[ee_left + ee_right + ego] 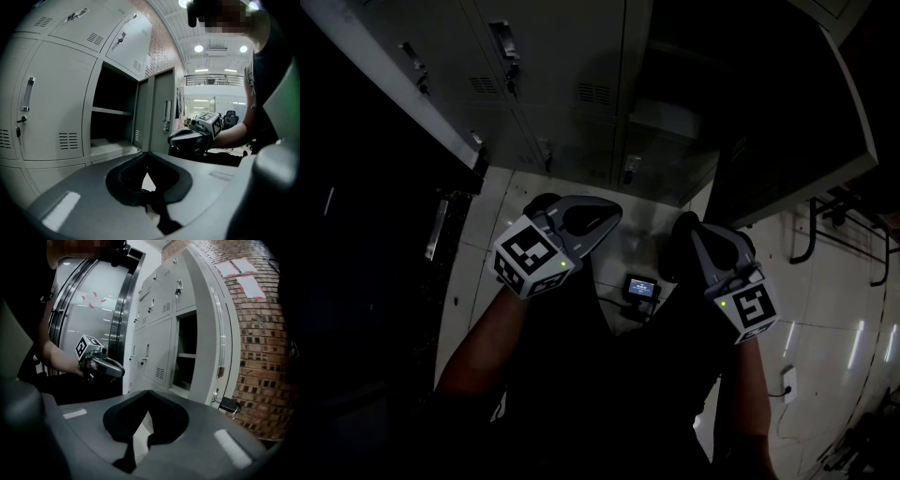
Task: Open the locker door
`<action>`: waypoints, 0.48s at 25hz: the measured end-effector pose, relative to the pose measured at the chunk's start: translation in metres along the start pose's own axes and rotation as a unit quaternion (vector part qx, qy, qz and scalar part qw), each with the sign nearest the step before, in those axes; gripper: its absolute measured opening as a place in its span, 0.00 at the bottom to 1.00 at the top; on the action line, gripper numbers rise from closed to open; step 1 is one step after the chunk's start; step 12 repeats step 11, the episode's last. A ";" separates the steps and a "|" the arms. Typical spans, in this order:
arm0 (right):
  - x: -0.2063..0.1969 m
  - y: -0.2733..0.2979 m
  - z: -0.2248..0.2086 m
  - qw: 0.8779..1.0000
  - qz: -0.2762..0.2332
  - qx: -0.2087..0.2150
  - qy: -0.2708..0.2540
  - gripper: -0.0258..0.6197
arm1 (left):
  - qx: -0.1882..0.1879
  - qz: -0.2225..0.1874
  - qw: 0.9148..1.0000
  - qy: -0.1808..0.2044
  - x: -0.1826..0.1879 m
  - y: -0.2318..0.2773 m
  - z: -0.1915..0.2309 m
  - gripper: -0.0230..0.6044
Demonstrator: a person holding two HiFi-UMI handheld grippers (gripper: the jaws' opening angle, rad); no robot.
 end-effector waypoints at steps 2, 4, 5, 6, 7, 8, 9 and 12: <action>0.000 0.000 0.000 1.000 -0.001 0.001 0.000 0.04 | 0.000 0.000 1.000 0.000 0.000 0.000 0.000 0.05; 0.000 0.000 0.000 1.000 0.000 0.001 0.000 0.04 | 0.000 0.001 1.000 0.000 0.000 0.000 0.000 0.05; 0.000 0.001 0.000 1.000 0.000 0.002 0.000 0.04 | 0.000 0.001 1.000 0.000 -0.001 0.000 0.000 0.05; 0.000 0.001 0.001 1.000 0.000 0.002 -0.001 0.04 | 0.000 0.001 1.000 0.000 -0.001 0.000 0.000 0.05; -0.001 0.001 0.001 1.000 0.000 0.002 -0.001 0.04 | 0.000 0.000 1.000 0.000 -0.001 0.000 0.000 0.05; -0.001 0.001 0.001 1.000 0.001 0.002 -0.001 0.04 | 0.000 0.000 1.000 0.000 -0.001 0.000 0.000 0.05; -0.001 0.001 0.001 1.000 0.001 0.002 -0.001 0.04 | 0.000 0.000 1.000 0.000 -0.001 0.000 0.000 0.05; -0.001 0.001 0.001 1.000 0.001 0.002 0.000 0.04 | 0.000 0.000 1.000 0.000 -0.001 0.000 0.000 0.05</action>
Point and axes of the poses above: the fingertips, and each gripper's own axes: y forward along the fingers, z to its left, x out of its top, the point moved 1 cm from there along -y, backward along the fingers, and after that the axes turned 8 degrees about -x, right-handed, at the moved point
